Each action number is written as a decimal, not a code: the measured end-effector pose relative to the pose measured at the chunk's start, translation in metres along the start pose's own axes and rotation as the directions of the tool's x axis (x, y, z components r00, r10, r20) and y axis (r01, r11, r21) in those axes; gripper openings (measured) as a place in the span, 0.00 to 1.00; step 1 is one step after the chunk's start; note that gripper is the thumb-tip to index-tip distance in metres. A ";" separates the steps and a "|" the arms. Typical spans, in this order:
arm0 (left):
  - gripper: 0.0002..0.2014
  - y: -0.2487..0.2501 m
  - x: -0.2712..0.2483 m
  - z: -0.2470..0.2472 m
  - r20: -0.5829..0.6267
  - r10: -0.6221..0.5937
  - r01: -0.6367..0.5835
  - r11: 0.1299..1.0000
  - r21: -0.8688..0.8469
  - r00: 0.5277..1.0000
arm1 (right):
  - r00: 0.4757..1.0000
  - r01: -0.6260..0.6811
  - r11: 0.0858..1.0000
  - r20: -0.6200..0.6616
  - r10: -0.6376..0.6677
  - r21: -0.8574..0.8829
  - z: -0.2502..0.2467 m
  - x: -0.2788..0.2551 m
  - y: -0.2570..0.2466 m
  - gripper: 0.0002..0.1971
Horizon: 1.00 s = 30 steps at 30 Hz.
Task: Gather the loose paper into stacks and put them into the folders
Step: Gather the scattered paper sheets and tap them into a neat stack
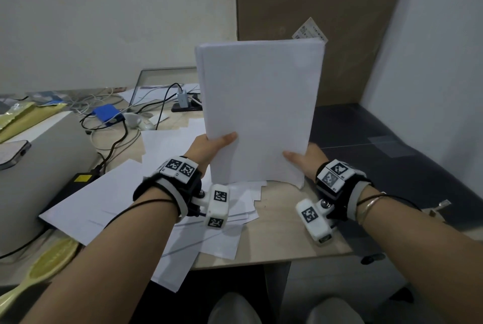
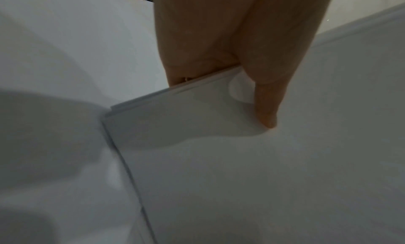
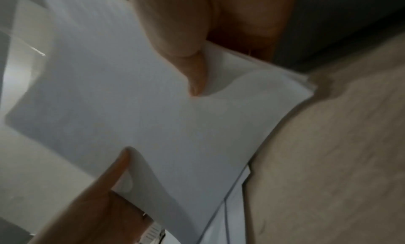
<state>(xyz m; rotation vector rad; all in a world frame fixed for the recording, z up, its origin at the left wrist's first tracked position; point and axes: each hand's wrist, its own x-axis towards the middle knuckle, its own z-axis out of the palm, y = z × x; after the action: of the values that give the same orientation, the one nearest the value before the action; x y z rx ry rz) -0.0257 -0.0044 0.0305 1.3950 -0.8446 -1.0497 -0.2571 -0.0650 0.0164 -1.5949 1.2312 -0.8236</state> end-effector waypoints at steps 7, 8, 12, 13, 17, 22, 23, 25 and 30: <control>0.22 -0.019 -0.011 -0.065 -0.371 0.049 0.137 0.877 0.460 0.927 | 0.993 -0.012 1.000 -0.114 0.010 -0.019 -0.011 -0.006 0.006 0.17; 0.25 -0.026 -0.016 -0.081 -0.414 0.008 0.235 0.813 0.533 0.910 | 0.994 -0.041 0.999 -0.104 0.039 -0.020 -0.014 -0.009 0.010 0.17; 0.34 -0.054 -0.039 -0.117 -0.534 -0.058 0.481 0.524 0.703 0.844 | 0.993 -0.121 0.992 -0.001 0.121 -0.026 -0.021 -0.013 0.026 0.18; 0.36 -0.060 -0.042 -0.118 -0.529 -0.065 0.484 0.508 0.712 0.846 | 0.991 -0.130 0.991 0.007 0.131 -0.037 -0.020 -0.015 0.028 0.18; 0.38 -0.072 -0.045 -0.107 -0.507 -0.104 0.484 0.509 0.712 0.856 | 0.988 -0.155 0.986 0.018 0.156 -0.059 -0.020 -0.013 0.044 0.16; 0.43 -0.058 -0.035 -0.092 -0.378 -0.061 0.330 0.627 0.706 0.924 | 0.972 -0.224 0.967 0.042 0.231 -0.125 -0.023 -0.008 0.048 0.11; 0.43 -0.055 -0.033 -0.089 -0.340 -0.053 0.280 0.689 0.669 0.939 | 0.969 -0.236 0.961 0.044 0.244 -0.145 -0.023 -0.007 0.047 0.12; 0.40 -0.048 -0.031 -0.083 -0.289 -0.014 0.185 0.798 0.573 0.957 | 0.961 -0.261 0.951 0.052 0.273 -0.168 -0.023 -0.008 0.045 0.15; 0.34 -0.031 -0.026 -0.068 -0.288 0.149 0.083 0.748 0.659 0.946 | 0.951 -0.293 0.937 0.040 0.305 -0.191 -0.021 -0.007 0.051 0.16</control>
<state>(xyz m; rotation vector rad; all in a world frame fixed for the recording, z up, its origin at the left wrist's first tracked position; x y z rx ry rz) 0.0271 0.0467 0.0001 2.0792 -1.0413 -0.4511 -0.2951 -0.0669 -0.0246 -1.5134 1.4888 -0.4690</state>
